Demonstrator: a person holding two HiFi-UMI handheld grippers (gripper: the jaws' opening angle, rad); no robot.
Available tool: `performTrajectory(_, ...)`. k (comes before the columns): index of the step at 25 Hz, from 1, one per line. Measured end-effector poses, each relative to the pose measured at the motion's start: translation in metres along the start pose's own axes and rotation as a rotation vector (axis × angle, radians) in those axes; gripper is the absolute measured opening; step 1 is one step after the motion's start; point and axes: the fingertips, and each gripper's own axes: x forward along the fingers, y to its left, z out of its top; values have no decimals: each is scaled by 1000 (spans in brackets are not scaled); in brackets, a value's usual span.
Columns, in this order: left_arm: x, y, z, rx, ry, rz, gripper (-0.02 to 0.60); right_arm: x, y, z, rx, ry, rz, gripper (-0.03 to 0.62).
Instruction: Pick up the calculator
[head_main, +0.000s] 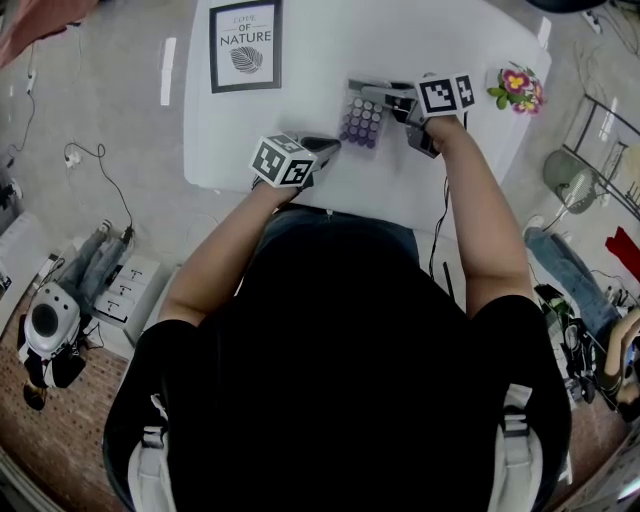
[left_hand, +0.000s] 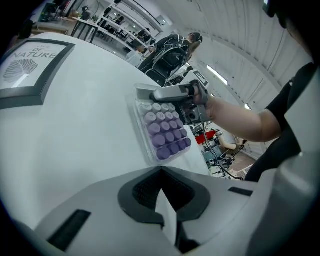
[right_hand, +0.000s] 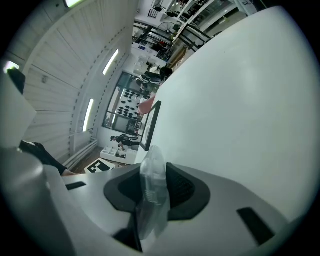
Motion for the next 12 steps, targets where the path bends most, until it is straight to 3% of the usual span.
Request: performTrajectory(12, -17, 3, 0, 26, -23, 16, 17, -16, 20, -8, -44, -53, -12, 112)
